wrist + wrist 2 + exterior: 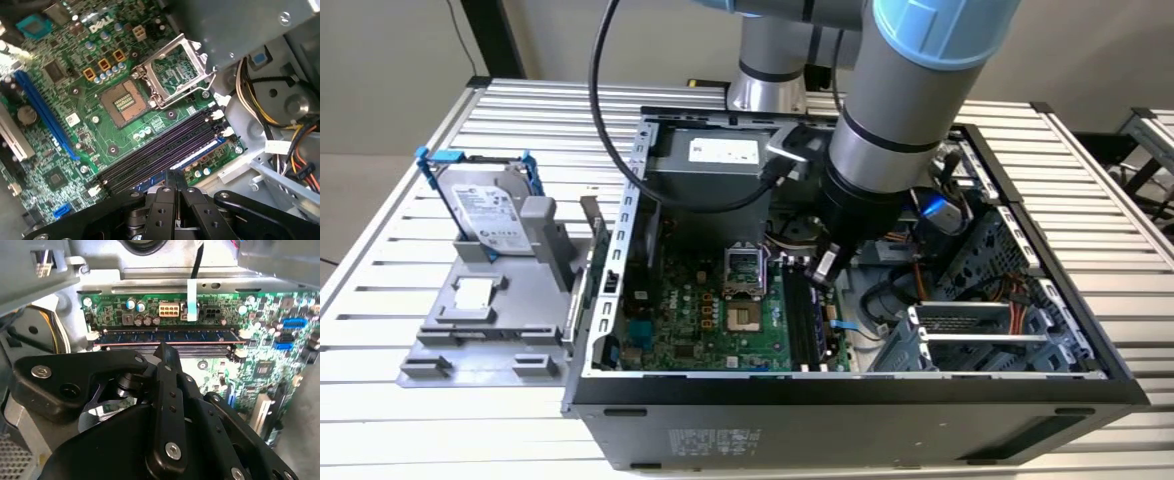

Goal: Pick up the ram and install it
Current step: 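Press down the ram until it locks into place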

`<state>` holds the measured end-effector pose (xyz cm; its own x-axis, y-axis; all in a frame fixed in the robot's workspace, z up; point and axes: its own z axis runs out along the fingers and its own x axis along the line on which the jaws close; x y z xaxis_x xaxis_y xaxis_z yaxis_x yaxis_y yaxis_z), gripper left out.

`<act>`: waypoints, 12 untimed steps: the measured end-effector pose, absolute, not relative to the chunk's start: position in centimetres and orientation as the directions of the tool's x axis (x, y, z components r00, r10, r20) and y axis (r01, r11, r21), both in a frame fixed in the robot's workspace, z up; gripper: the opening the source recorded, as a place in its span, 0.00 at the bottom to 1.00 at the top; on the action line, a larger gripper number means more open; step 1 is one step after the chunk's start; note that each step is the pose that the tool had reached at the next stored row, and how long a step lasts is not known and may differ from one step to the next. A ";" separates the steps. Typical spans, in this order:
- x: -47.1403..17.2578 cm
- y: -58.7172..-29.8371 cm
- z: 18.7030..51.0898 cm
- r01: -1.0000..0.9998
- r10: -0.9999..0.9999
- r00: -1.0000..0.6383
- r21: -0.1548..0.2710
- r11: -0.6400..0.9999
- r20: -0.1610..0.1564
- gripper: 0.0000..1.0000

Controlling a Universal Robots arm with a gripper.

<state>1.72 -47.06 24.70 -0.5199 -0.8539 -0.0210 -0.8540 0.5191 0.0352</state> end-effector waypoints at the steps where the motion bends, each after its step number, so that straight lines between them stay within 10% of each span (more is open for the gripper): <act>1: 1.7 -47.1 24.7 -0.864 -0.864 -0.503 0.035 0.503 -0.021 0.00; 12: 1.7 -47.1 24.7 -0.946 -0.946 -0.322 0.032 0.322 -0.022 0.00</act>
